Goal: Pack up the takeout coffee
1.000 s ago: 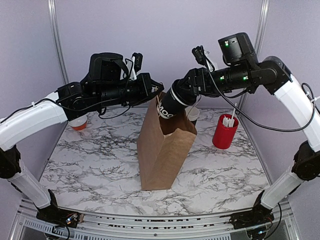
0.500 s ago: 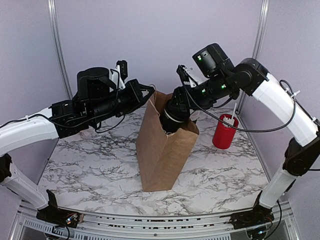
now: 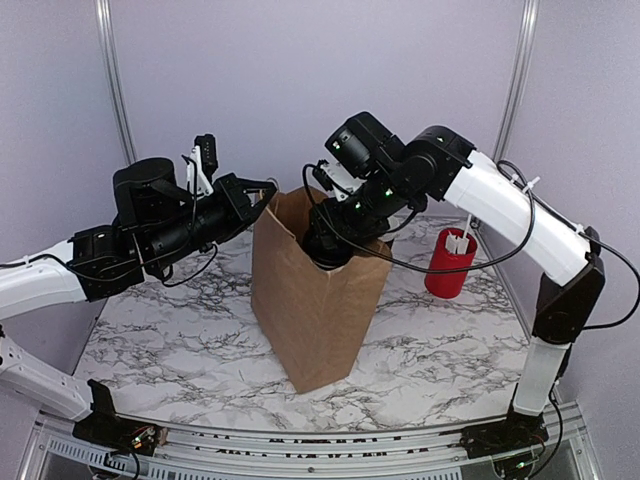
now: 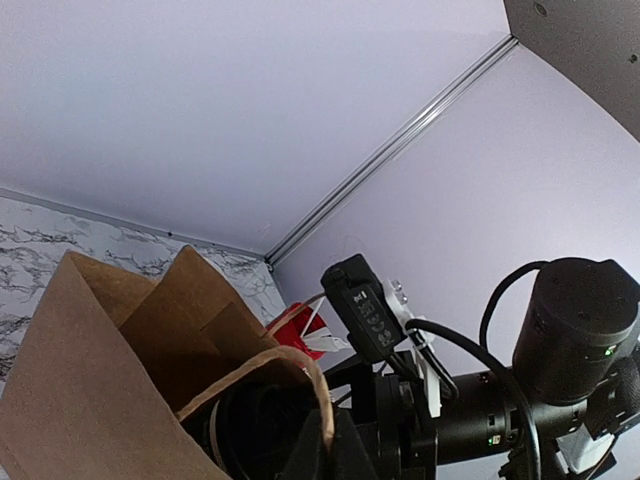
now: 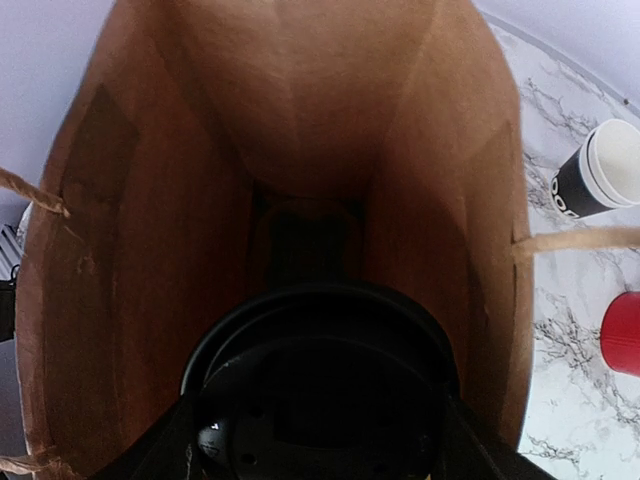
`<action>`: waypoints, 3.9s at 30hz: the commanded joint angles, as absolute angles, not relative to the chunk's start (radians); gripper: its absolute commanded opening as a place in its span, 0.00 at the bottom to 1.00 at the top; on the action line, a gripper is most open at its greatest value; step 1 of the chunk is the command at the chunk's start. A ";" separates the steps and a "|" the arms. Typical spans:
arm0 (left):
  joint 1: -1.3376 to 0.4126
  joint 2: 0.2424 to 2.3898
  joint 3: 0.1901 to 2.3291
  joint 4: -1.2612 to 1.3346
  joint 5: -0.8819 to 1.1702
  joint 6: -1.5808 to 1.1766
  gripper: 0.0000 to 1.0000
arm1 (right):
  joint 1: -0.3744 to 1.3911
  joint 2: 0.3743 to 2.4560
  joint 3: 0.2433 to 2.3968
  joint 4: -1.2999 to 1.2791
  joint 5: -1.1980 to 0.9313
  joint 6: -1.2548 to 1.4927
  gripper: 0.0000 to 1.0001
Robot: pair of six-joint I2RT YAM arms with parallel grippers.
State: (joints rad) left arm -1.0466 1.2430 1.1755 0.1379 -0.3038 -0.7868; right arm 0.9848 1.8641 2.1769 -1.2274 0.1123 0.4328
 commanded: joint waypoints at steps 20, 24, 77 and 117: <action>-1.050 1.062 0.985 0.133 -0.309 -0.695 0.04 | 1.028 1.981 2.158 -1.264 0.140 0.310 0.60; -1.050 1.048 0.979 0.098 -0.334 -0.679 0.04 | 1.028 1.991 2.132 -1.284 0.134 0.296 0.60; -1.043 1.050 1.011 0.075 -0.152 -0.527 0.00 | 0.938 2.047 2.086 -1.311 0.037 0.289 0.60; -0.997 1.117 1.112 0.017 -0.067 -0.561 0.02 | 0.963 1.960 1.729 -1.182 0.055 0.325 0.60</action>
